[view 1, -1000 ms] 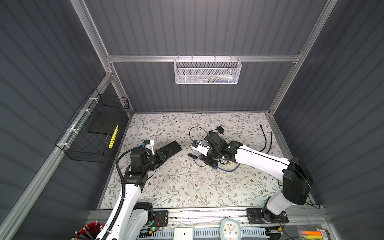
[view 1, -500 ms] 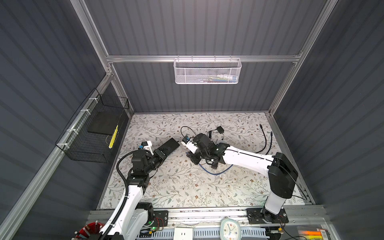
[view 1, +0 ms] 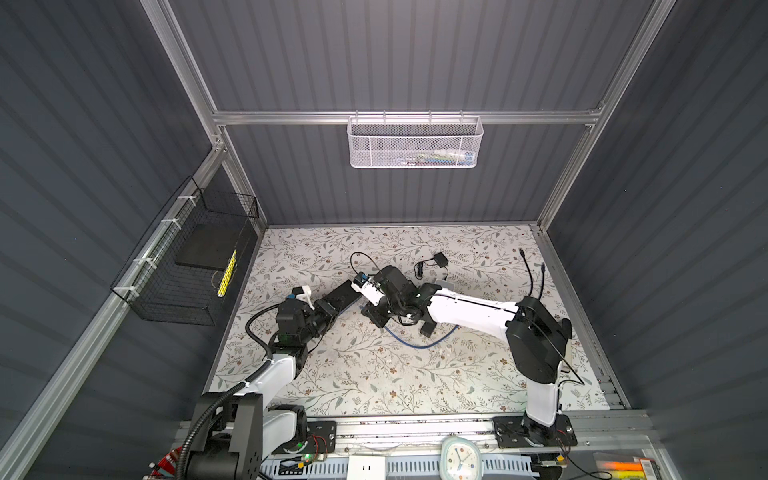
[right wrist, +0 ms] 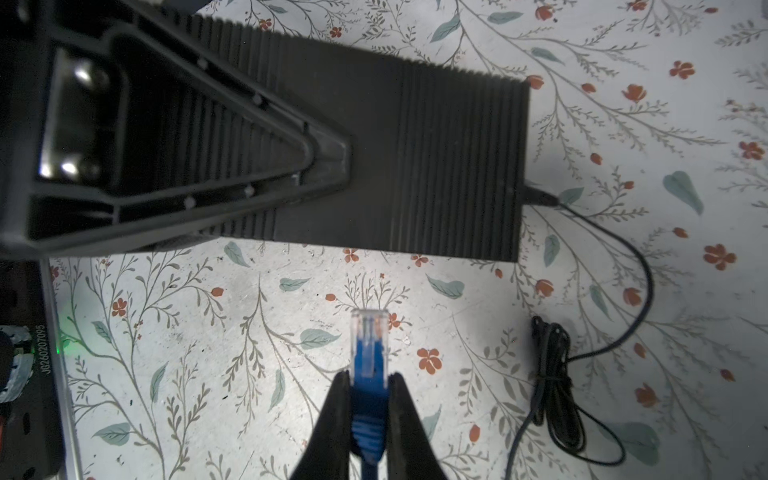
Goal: Insert the plug into the switch port
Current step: 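Lift the blue plug with the right gripper toward the switch in the left gripper, then align the blue plug under the switch's port with the right gripper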
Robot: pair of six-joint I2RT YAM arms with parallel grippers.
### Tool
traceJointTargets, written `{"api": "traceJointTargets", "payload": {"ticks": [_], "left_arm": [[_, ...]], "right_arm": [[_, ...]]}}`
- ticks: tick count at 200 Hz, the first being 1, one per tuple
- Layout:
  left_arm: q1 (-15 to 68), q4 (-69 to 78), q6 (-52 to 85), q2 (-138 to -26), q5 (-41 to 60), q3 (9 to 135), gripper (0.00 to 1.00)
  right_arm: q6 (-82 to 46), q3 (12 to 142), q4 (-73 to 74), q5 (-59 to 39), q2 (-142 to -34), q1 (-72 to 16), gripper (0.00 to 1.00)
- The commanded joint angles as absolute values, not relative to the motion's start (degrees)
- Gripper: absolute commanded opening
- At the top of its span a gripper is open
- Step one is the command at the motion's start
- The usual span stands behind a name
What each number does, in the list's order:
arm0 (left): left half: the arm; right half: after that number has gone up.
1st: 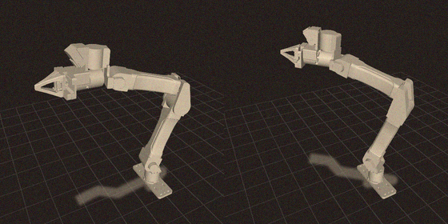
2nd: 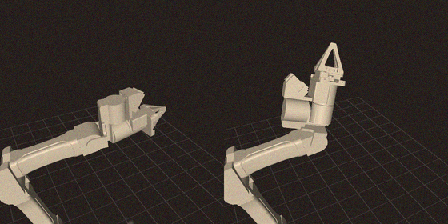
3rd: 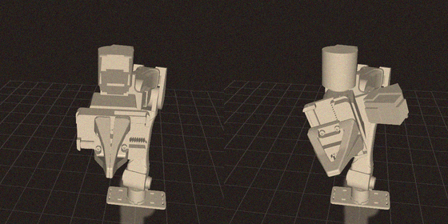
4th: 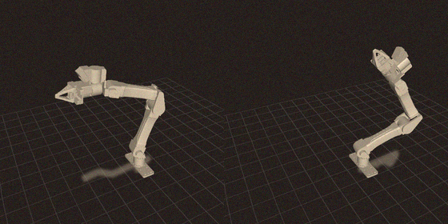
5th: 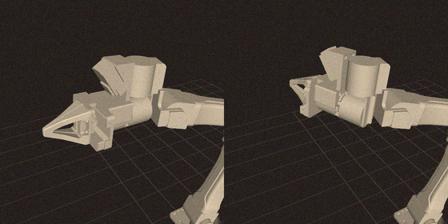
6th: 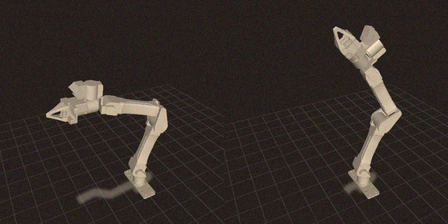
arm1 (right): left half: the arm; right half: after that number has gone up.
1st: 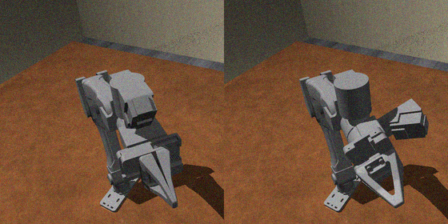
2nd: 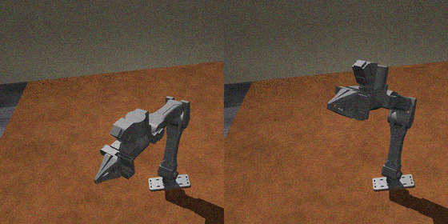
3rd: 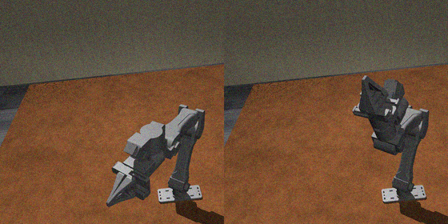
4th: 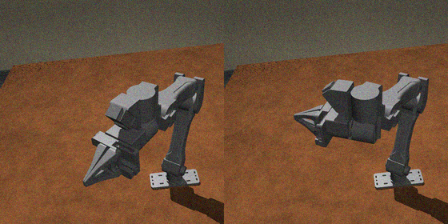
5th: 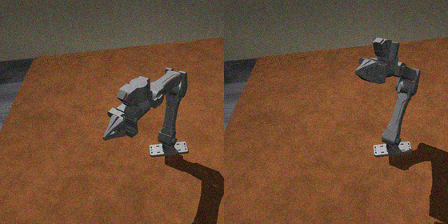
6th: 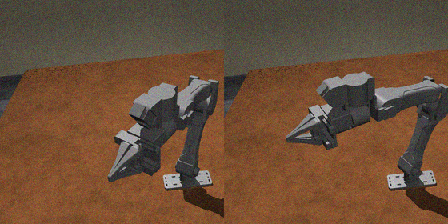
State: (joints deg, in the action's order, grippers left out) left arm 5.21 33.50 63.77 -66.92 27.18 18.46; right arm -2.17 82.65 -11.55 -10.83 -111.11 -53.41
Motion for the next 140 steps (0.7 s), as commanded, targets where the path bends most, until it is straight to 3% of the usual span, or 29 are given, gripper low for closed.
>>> {"api": "traceJointTargets", "payload": {"ticks": [1, 140], "left_arm": [[5.54, 39.12, 64.19, -67.32, 27.61, 19.28, 0.0], [6.58, 36.65, 65.48, -64.87, 27.82, 20.39, 0.0]], "right_arm": [[-3.69, 82.1, -9.52, -13.17, -110.7, -53.35, 0.01], [-3.12, 84.09, -9.84, -13.64, -112.06, -53.44, 0.0]]}}
